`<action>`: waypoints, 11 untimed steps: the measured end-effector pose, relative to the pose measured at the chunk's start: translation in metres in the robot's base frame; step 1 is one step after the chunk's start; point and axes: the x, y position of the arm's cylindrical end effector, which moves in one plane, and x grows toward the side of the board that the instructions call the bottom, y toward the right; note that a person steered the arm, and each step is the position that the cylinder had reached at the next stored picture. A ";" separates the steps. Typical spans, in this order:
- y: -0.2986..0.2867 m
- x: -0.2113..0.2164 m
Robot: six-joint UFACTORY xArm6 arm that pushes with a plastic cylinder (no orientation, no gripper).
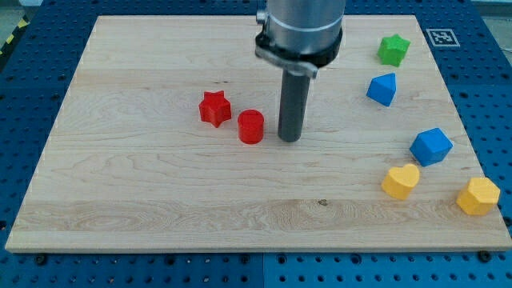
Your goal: Nudge the blue cube a bit right
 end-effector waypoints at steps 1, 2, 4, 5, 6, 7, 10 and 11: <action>-0.005 -0.001; -0.048 -0.011; -0.030 -0.011; 0.021 -0.011; 0.054 -0.011; 0.098 -0.011; 0.217 -0.013; 0.272 -0.013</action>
